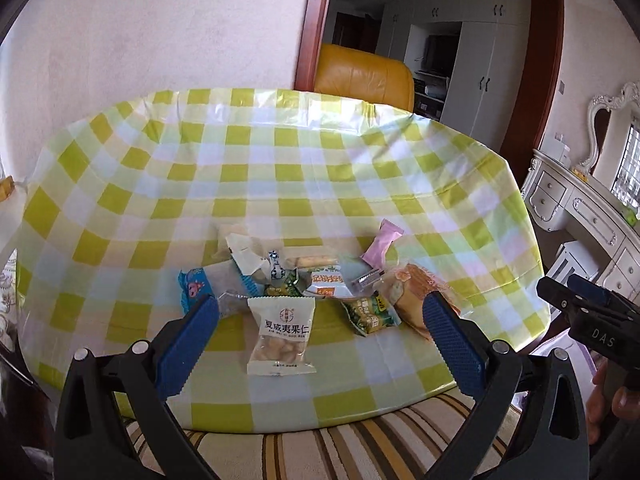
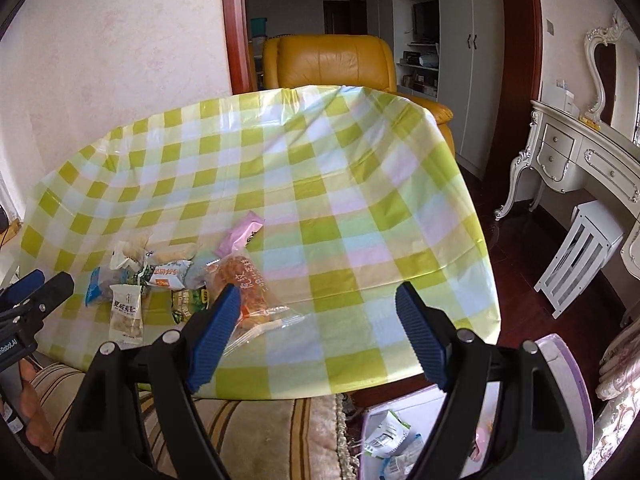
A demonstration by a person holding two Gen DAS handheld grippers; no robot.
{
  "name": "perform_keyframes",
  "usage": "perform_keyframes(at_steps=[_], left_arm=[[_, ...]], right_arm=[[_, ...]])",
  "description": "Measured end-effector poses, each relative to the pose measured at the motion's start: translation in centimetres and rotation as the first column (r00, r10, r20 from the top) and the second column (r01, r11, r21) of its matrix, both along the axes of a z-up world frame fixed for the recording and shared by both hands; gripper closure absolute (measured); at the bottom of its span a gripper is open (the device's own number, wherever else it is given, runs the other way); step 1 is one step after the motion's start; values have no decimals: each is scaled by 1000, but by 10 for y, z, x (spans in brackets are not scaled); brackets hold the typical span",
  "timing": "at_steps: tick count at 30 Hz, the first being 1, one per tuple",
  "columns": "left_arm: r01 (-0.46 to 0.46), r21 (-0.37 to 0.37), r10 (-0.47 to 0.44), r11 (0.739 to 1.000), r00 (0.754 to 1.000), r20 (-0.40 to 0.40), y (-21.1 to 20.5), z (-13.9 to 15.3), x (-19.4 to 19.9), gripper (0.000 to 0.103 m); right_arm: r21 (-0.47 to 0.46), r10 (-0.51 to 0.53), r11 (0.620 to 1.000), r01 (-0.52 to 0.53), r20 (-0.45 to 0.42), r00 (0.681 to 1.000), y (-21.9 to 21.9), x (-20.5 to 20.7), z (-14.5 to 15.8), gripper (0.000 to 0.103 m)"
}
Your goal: Organize snacks
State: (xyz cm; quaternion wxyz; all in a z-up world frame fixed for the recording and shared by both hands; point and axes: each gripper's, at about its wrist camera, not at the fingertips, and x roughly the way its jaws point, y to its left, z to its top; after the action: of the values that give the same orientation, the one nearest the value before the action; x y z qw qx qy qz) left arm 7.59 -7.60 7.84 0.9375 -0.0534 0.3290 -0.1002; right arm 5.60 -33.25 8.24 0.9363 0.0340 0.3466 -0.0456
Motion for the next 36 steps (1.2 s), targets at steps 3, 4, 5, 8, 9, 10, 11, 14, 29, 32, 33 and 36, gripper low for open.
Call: perform_keyframes(at_steps=[3,4,5,8,9,10,11,14,29,32,33,36], left_arm=[[-24,-68,18,997,996,-86,21,-16,13,6],[-31,-74,23,997,993,-116,25,-22,17,6],[-34,-80,22,996,989,-143,28,-27,21,6],[-47,-69,29,997,970,-242,32,-44,36,12],[-46,-64,27,997,962,-273,31,-50,40,15],[-45,-52,27,998,954,-299,30,-56,45,22],[-34,-38,20,999,946,-324,27,-61,51,23],[3,-2,-3,1000,931,-365,16,-74,63,23],[29,57,-3,998,914,-406,6,-97,84,37],[36,53,-11,998,911,-413,5,-100,86,44],[39,51,-14,998,910,-414,5,-101,87,45],[44,52,-19,998,912,-410,4,-101,87,54]], right_arm=[[-27,40,999,-42,-58,998,20,17,-13,24],[-40,48,998,-50,-67,997,26,21,-17,24],[-52,56,997,-60,-81,995,31,26,-22,24],[-48,93,994,-100,-129,987,41,40,-36,24],[-52,97,993,-105,-138,986,44,45,-39,24],[-56,102,992,-112,-147,984,46,49,-42,24],[-60,112,991,-122,-158,981,49,54,-45,24],[-80,134,985,-150,-182,974,55,67,-52,24],[-68,200,970,-232,-313,928,59,114,-88,24],[-54,211,969,-240,-321,923,59,117,-92,24],[-49,215,969,-243,-324,921,59,119,-94,24],[-31,221,969,-245,-332,917,58,123,-98,24]])
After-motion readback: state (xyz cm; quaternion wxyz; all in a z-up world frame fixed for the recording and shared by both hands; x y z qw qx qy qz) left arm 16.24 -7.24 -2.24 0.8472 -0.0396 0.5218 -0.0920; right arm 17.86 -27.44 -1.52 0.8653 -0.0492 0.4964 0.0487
